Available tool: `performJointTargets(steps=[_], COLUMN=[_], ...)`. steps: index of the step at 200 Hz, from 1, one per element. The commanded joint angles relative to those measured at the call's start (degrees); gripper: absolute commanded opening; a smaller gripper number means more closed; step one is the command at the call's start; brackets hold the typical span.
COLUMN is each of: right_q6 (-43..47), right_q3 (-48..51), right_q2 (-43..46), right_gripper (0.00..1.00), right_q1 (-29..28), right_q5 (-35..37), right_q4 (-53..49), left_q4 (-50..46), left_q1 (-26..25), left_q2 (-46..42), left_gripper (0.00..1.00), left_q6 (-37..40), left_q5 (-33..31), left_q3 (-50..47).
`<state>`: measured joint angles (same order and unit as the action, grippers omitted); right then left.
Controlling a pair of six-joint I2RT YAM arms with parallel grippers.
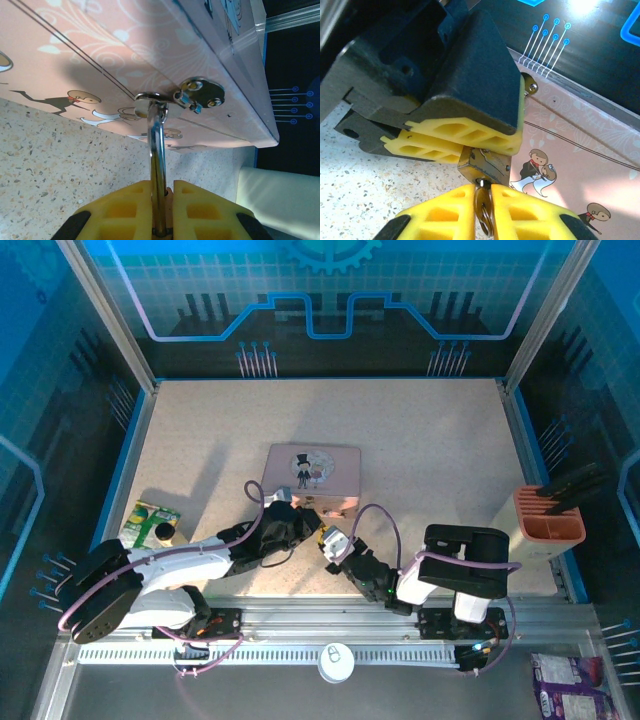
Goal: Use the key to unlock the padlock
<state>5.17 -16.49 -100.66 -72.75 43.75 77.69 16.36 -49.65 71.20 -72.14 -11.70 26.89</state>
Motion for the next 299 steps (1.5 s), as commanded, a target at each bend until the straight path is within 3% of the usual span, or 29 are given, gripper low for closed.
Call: performJointTargets(steps=[1, 68, 131, 162, 195, 257, 299], right_q6=[-4.32, -10.14, -32.75, -43.74, -44.82, -45.07, -44.04], right_q3=[-0.22, 0.45, 1.77, 3.58, 4.58, 4.92, 4.72], right_q2=[-0.71, -0.36, 6.66, 5.85, 1.91, 3.15, 5.93], right_gripper=[0.16, 0.16, 0.06, 0.03, 0.01, 0.0, 0.0], right_q1=[-0.59, -0.15, 5.3, 10.54, 11.57, 11.73, 11.75], right_q5=[2.23, 1.54, -10.72, -19.61, -22.64, -21.57, -21.08], right_q4=[2.82, 2.61, -7.55, -4.88, 3.69, 0.87, -3.07], left_q4=[6.1, 6.14, 9.28, 9.08, 10.35, 6.71, 6.91], left_q1=[-0.01, -0.01, -0.01, -0.01, -0.01, -0.01, -0.01], left_q2=[-0.49, 0.32, 4.48, 5.99, 7.53, 7.47, 7.86], left_gripper=[0.0, 0.0, 0.0, 0.0, 0.0, 0.0, 0.13], left_q6=[-0.22, 0.2, 0.98, 1.84, 1.56, 2.43, 1.46], left_q5=[0.72, 0.81, 2.46, 3.52, 4.47, 4.03, 3.95], left_q3=[1.89, 2.28, 3.38, 4.63, 5.01, 6.17, 5.47])
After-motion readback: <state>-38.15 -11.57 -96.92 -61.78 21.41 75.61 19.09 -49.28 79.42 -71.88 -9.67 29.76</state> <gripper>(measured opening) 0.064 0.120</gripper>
